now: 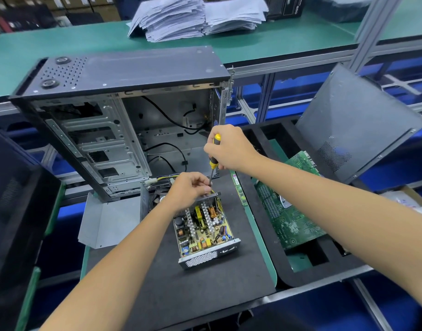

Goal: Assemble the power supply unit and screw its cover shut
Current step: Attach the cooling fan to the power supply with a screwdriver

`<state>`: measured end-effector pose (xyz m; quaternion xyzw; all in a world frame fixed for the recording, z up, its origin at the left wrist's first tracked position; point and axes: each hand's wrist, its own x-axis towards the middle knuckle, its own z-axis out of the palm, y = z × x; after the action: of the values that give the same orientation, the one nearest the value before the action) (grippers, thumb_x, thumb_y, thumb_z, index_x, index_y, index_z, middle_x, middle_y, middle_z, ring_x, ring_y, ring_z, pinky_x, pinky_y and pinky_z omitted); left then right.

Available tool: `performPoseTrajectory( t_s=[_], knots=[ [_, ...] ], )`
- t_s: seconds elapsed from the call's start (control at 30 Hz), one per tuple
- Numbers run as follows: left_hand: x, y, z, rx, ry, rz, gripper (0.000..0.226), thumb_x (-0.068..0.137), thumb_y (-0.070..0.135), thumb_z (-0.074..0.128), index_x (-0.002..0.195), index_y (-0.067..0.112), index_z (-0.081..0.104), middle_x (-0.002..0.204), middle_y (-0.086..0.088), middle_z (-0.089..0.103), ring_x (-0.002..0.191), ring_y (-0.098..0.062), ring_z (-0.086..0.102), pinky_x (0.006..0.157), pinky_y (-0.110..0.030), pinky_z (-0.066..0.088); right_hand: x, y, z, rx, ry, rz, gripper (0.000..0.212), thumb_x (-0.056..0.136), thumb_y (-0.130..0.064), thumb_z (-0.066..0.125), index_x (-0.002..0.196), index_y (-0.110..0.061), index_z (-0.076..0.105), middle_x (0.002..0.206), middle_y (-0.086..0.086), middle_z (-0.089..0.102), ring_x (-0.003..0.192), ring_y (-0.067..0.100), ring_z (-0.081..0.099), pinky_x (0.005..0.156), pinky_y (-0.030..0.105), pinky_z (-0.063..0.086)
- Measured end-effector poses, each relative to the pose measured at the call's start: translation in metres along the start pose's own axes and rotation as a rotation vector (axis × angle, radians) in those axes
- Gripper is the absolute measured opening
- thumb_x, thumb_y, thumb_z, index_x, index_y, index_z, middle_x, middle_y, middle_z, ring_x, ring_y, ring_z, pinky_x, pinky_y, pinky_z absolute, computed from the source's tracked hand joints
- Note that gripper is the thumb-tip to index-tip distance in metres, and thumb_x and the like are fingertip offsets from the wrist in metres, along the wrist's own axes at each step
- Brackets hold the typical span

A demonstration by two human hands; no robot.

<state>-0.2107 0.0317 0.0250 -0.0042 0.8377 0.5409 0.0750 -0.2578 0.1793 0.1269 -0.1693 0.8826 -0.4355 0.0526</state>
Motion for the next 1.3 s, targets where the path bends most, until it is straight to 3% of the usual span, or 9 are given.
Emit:
performPoseTrajectory(
  t_s=[0.2, 0.3, 0.57, 0.83, 1.07, 1.2, 1.3],
  knots=[
    [0.0, 0.003, 0.0, 0.062, -0.04, 0.008, 0.013, 0.082, 0.0, 0.072, 0.079, 0.012, 0.067, 0.076, -0.011, 0.068, 0.076, -0.027, 0.067, 0.077, -0.034, 0.058, 0.0, 0.001, -0.001, -0.021, -0.018, 0.006, 0.007, 0.084, -0.014, 0.057, 0.081, -0.007, 0.06, 0.067, 0.012, 0.067, 0.036, 0.01, 0.058, 0.037, 0.019, 0.046],
    [0.0, 0.004, 0.0, 0.09, -0.042, 0.027, 0.01, 0.081, 0.001, 0.073, 0.082, 0.01, 0.069, 0.073, -0.004, 0.064, 0.07, -0.015, 0.06, 0.077, -0.032, 0.056, 0.0, 0.001, -0.002, 0.001, -0.017, 0.013, 0.006, 0.084, -0.013, 0.056, 0.079, -0.01, 0.059, 0.068, 0.012, 0.067, 0.035, 0.008, 0.057, 0.037, 0.017, 0.042],
    [-0.002, 0.005, 0.004, 0.143, -0.041, 0.037, 0.009, 0.085, 0.003, 0.069, 0.086, 0.012, 0.069, 0.074, 0.001, 0.066, 0.069, -0.008, 0.061, 0.072, -0.025, 0.056, -0.002, 0.002, -0.003, -0.022, -0.017, 0.01, 0.006, 0.083, -0.013, 0.056, 0.079, -0.01, 0.059, 0.065, 0.012, 0.067, 0.035, 0.01, 0.057, 0.037, 0.018, 0.044],
    [-0.001, 0.006, 0.006, 0.211, -0.069, 0.062, 0.011, 0.086, 0.005, 0.068, 0.089, 0.015, 0.069, 0.079, 0.0, 0.066, 0.07, -0.008, 0.06, 0.071, -0.024, 0.051, -0.004, 0.003, -0.003, -0.036, -0.019, 0.002, 0.006, 0.082, -0.012, 0.056, 0.08, -0.007, 0.059, 0.065, 0.012, 0.067, 0.033, 0.006, 0.055, 0.036, 0.015, 0.04],
    [0.0, 0.003, 0.007, 0.228, -0.048, 0.086, 0.015, 0.084, 0.007, 0.07, 0.088, 0.022, 0.067, 0.081, -0.002, 0.068, 0.078, -0.017, 0.064, 0.078, -0.034, 0.054, -0.005, 0.006, -0.003, -0.067, -0.02, -0.007, 0.005, 0.083, -0.013, 0.057, 0.081, -0.01, 0.059, 0.066, 0.007, 0.065, 0.037, 0.004, 0.057, 0.036, 0.012, 0.04],
    [0.0, 0.002, 0.013, 0.214, -0.008, 0.097, 0.021, 0.084, 0.006, 0.071, 0.086, 0.026, 0.065, 0.082, 0.0, 0.068, 0.075, -0.012, 0.062, 0.076, -0.03, 0.053, -0.004, 0.008, -0.003, -0.078, -0.002, -0.013, 0.007, 0.083, -0.013, 0.058, 0.083, -0.007, 0.06, 0.064, 0.006, 0.065, 0.04, 0.006, 0.059, 0.038, 0.014, 0.045],
    [0.001, 0.002, 0.019, 0.252, 0.014, 0.133, 0.021, 0.085, 0.008, 0.069, 0.09, 0.028, 0.063, 0.08, 0.01, 0.066, 0.073, -0.002, 0.061, 0.07, -0.016, 0.047, -0.003, 0.009, -0.005, -0.088, 0.006, -0.006, 0.009, 0.083, -0.014, 0.058, 0.084, -0.006, 0.061, 0.064, 0.007, 0.064, 0.042, 0.01, 0.06, 0.048, 0.024, 0.053]
  ],
)
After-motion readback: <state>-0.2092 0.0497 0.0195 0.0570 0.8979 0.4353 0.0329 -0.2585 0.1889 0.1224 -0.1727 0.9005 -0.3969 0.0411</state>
